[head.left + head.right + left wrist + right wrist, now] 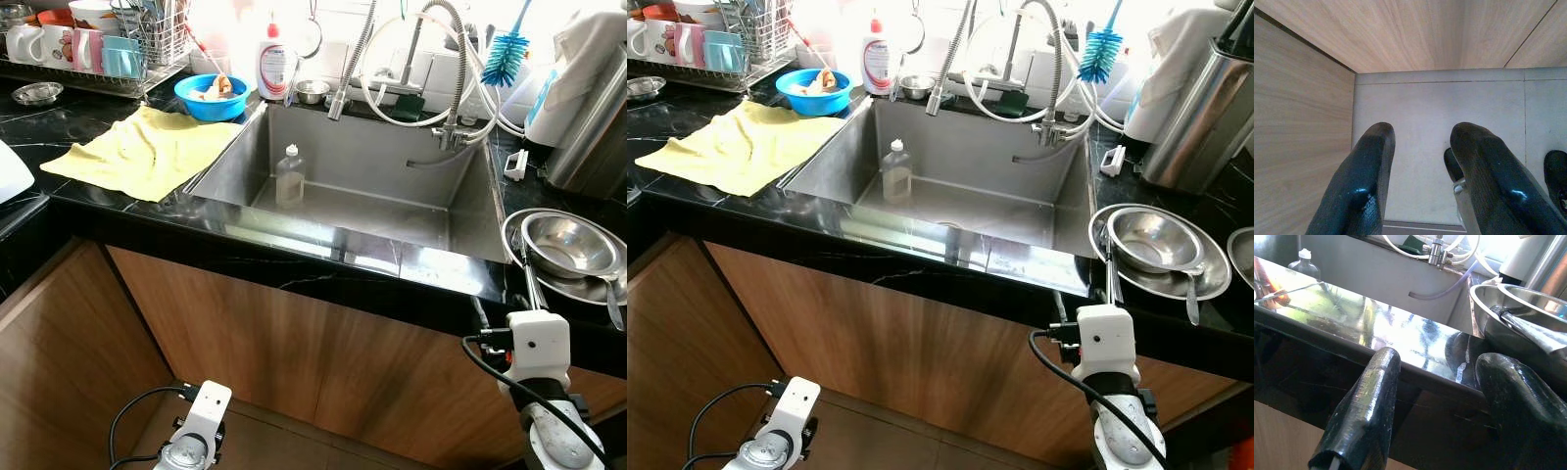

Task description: Kitchen organization

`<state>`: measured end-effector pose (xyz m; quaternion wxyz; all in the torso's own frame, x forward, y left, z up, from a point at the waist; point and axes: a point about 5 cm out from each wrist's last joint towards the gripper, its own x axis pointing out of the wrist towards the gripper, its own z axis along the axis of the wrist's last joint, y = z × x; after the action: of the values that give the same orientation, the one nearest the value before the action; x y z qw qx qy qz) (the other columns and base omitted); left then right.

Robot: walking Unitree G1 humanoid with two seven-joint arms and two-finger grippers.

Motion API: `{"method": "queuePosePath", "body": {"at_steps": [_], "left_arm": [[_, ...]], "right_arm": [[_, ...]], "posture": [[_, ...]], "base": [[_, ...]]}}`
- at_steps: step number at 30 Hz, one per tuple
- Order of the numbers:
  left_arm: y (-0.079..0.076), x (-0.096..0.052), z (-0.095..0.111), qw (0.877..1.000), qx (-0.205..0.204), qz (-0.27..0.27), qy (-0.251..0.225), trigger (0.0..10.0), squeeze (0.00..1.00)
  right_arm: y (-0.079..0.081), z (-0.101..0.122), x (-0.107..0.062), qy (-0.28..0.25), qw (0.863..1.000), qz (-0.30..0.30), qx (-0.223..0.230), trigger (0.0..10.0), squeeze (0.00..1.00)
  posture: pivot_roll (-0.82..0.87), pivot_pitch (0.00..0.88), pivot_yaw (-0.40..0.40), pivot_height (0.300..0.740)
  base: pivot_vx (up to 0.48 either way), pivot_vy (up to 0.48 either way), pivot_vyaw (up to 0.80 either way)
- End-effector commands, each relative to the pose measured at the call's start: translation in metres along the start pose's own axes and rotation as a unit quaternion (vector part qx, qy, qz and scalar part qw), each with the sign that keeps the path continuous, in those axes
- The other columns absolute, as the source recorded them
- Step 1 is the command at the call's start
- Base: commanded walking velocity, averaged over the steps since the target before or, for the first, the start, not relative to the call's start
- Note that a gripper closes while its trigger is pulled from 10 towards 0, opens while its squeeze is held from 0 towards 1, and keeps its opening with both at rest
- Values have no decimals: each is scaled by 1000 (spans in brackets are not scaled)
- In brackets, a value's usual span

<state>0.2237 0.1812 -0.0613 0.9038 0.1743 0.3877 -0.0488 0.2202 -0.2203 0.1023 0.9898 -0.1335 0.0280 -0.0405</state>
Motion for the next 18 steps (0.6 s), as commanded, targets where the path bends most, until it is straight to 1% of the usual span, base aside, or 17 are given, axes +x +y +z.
{"method": "queuePosePath", "body": {"at_steps": [1,18], "left_arm": [[-2,0,-2,1000,5,0,9,10000,0],[-2,0,-2,1000,4,0,8,10000,0]], "right_arm": [[-4,0,2,1,1000,-4,0,10000,0],[-6,5,5,-11,1000,-13,-3,10000,0]], "posture": [[-48,0,-77,740],[-46,0,-79,740]], "base": [[0,0,0],[0,0,0]]}}
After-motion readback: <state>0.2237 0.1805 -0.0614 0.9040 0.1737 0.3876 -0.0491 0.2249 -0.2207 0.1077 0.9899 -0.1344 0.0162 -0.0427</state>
